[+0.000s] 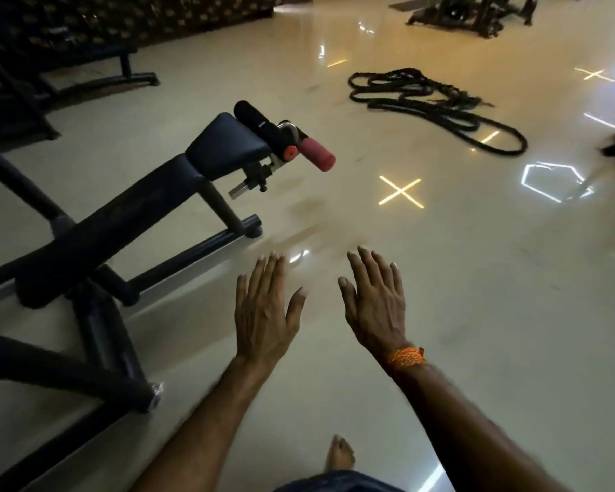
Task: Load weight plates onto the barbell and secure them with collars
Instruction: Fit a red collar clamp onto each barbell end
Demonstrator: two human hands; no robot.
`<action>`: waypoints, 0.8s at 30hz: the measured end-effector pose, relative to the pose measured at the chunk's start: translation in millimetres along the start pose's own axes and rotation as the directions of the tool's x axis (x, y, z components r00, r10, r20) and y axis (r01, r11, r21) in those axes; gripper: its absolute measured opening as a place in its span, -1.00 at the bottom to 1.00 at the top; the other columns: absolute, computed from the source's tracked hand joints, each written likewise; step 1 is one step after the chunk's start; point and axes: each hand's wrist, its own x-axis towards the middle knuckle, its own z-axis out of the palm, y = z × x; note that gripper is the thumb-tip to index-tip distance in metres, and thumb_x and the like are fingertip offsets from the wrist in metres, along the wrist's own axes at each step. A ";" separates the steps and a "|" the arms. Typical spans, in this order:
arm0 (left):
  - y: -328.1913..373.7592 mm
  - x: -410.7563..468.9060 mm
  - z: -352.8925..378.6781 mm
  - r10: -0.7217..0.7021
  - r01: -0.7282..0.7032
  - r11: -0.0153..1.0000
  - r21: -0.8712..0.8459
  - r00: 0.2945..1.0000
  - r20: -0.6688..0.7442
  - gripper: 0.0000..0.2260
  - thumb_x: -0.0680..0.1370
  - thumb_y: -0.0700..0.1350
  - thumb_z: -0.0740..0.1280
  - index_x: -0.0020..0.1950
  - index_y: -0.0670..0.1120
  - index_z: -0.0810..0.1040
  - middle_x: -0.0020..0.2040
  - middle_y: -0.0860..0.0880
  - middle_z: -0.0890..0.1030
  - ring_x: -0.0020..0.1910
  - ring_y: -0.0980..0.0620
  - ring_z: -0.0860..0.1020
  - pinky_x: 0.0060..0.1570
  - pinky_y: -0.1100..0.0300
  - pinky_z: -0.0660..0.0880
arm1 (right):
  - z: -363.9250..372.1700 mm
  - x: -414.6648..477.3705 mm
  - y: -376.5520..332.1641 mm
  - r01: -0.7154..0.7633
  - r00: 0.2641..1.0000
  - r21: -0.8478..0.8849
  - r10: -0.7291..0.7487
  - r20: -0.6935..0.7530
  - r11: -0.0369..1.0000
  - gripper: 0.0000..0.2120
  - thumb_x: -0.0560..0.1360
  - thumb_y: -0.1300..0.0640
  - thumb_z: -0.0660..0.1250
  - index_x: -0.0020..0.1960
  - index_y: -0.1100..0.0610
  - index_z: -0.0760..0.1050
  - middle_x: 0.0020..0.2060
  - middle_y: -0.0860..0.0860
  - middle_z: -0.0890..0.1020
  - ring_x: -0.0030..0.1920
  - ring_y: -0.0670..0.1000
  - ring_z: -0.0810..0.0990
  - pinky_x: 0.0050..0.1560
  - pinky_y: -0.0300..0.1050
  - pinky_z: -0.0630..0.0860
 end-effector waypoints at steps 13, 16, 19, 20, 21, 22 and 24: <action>48.6 316.2 151.5 0.171 -0.170 0.985 -0.024 0.983 0.067 -0.33 0.62 0.33 -0.05 0.59 -0.05 0.23 0.58 -0.08 0.25 0.58 -0.09 0.20 0.50 -0.26 0.17 | 40.5 281.5 150.7 -0.117 0.991 -0.110 0.109 -0.073 0.987 -0.48 0.69 -0.15 0.01 0.54 0.07 0.33 0.54 0.08 0.37 0.54 0.16 0.30 0.54 0.22 0.19; 51.9 393.9 184.4 0.154 -0.151 0.987 -0.059 0.986 0.069 -0.34 0.63 0.32 -0.04 0.60 -0.06 0.22 0.59 -0.08 0.25 0.58 -0.08 0.19 0.51 -0.24 0.15 | 54.6 350.1 179.3 -0.141 0.989 -0.137 0.133 -0.067 0.981 -0.47 0.68 -0.16 0.00 0.53 0.08 0.34 0.53 0.08 0.38 0.52 0.17 0.33 0.53 0.22 0.21; 60.1 470.7 211.3 0.179 -0.173 0.982 -0.074 0.980 0.087 -0.36 0.63 0.30 0.03 0.60 -0.06 0.21 0.58 -0.07 0.26 0.58 -0.07 0.20 0.50 -0.25 0.17 | 65.8 417.9 206.5 -0.148 0.988 -0.166 0.140 -0.058 0.975 -0.48 0.68 -0.15 0.01 0.54 0.06 0.33 0.53 0.06 0.37 0.53 0.15 0.31 0.53 0.23 0.19; 63.5 496.2 218.8 0.187 -0.181 0.980 -0.080 0.978 0.087 -0.37 0.63 0.29 0.05 0.60 -0.05 0.21 0.58 -0.07 0.26 0.58 -0.08 0.20 0.49 -0.25 0.18 | 69.1 441.1 215.1 -0.163 0.986 -0.160 0.155 -0.062 0.973 -0.48 0.68 -0.15 0.02 0.54 0.06 0.33 0.54 0.06 0.36 0.54 0.15 0.31 0.54 0.22 0.18; 67.1 520.3 225.2 0.190 -0.183 0.979 -0.087 0.978 0.081 -0.37 0.63 0.28 0.06 0.60 -0.05 0.21 0.58 -0.07 0.27 0.58 -0.08 0.21 0.49 -0.25 0.19 | 72.6 463.2 223.4 -0.185 0.982 -0.151 0.176 -0.067 0.971 -0.49 0.68 -0.15 0.02 0.54 0.05 0.32 0.54 0.05 0.36 0.54 0.15 0.30 0.54 0.22 0.18; 70.4 543.1 232.0 0.193 -0.186 0.978 -0.094 0.978 0.075 -0.38 0.63 0.27 0.07 0.60 -0.05 0.20 0.58 -0.08 0.27 0.57 -0.08 0.21 0.49 -0.25 0.19 | 77.3 483.8 231.8 -0.203 0.978 -0.144 0.195 -0.070 0.968 -0.49 0.68 -0.16 0.02 0.54 0.05 0.32 0.55 0.05 0.35 0.55 0.14 0.29 0.55 0.21 0.17; 75.0 588.8 249.6 0.203 -0.196 0.976 -0.100 0.977 0.070 -0.38 0.64 0.28 0.05 0.60 -0.05 0.18 0.58 -0.08 0.28 0.57 -0.09 0.22 0.49 -0.25 0.20 | 89.8 526.1 250.0 -0.215 0.976 -0.141 0.208 -0.066 0.966 -0.49 0.68 -0.16 0.02 0.55 0.04 0.31 0.55 0.04 0.34 0.55 0.14 0.28 0.55 0.19 0.16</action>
